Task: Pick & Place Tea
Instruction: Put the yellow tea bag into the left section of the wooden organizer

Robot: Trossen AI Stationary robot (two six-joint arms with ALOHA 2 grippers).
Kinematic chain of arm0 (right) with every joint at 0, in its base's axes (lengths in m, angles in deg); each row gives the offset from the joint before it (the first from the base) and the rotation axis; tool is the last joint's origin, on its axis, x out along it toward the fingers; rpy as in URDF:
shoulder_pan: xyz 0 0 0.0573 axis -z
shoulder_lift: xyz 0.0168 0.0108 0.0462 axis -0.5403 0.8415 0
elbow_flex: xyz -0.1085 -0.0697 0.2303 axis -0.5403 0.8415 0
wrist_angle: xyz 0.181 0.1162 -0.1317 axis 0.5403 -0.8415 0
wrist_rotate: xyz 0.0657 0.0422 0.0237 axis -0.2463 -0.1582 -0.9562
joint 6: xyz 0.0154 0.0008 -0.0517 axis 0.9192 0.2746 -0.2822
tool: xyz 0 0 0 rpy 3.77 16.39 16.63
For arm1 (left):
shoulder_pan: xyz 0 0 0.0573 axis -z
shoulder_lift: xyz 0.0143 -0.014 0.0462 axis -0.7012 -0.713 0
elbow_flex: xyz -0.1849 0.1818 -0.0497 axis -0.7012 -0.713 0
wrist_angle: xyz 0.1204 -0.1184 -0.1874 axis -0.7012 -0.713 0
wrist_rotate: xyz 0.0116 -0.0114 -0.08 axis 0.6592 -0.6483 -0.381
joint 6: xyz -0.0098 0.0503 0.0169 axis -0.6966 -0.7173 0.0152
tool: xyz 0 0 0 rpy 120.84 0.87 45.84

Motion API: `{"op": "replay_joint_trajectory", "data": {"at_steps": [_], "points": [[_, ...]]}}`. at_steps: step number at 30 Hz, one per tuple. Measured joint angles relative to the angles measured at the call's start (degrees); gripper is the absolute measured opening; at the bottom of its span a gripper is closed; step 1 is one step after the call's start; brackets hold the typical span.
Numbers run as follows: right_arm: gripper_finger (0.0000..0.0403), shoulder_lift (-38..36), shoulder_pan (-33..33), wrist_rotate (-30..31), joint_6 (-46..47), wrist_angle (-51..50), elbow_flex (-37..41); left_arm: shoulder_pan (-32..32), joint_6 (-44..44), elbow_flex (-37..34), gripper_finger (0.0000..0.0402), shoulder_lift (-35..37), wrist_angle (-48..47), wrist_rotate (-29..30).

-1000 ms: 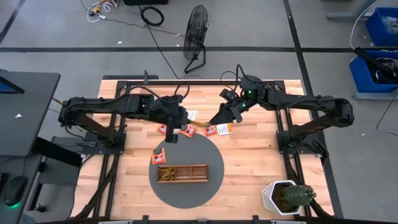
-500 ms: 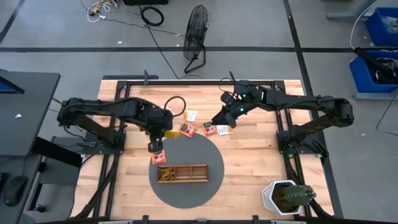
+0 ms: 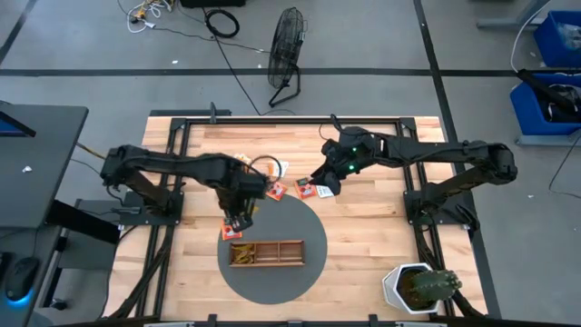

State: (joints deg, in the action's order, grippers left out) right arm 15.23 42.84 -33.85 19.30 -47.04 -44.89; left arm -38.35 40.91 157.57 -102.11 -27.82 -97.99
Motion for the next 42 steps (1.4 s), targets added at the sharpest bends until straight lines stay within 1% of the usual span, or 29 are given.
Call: {"op": "replay_joint_trajectory", "data": {"at_steps": [8,13,16,19,22,27,38,42], "points": [[0.0178,0.0,-3.5,0.0,-2.7,-4.6,0.0,5.0,0.4,0.0,0.0002,-6.9,-1.5,-3.2],[0.0178,0.0,-6.4,3.0,-2.8,-4.9,0.0,8.3,0.4,0.0,0.0002,-11.1,-1.8,-5.6],[0.0178,0.0,-7.9,4.1,-3.0,-4.9,0.0,9.9,1.3,0.0,0.0002,-13.3,-1.6,-8.3],[0.0178,0.0,-8.8,4.1,-3.2,-4.9,0.0,11.2,2.0,0.0,0.0002,-14.6,-0.9,-11.0],[0.0178,0.0,-9.5,4.6,-3.2,-4.8,0.0,12.1,3.7,0.0,0.0002,-14.8,0.5,-12.1],[0.0178,0.0,-10.4,7.1,-3.8,-4.8,0.0,12.2,5.8,0.0,0.0002,-14.8,1.0,-12.1],[0.0178,0.0,-11.4,7.6,-4.2,-4.8,0.0,11.8,5.9,0.0,0.0002,-14.8,1.4,-8.4],[0.0178,0.0,-12.3,10.7,-3.9,-4.8,0.0,11.6,4.3,0.0,0.0002,-14.8,1.4,-8.0]]}}
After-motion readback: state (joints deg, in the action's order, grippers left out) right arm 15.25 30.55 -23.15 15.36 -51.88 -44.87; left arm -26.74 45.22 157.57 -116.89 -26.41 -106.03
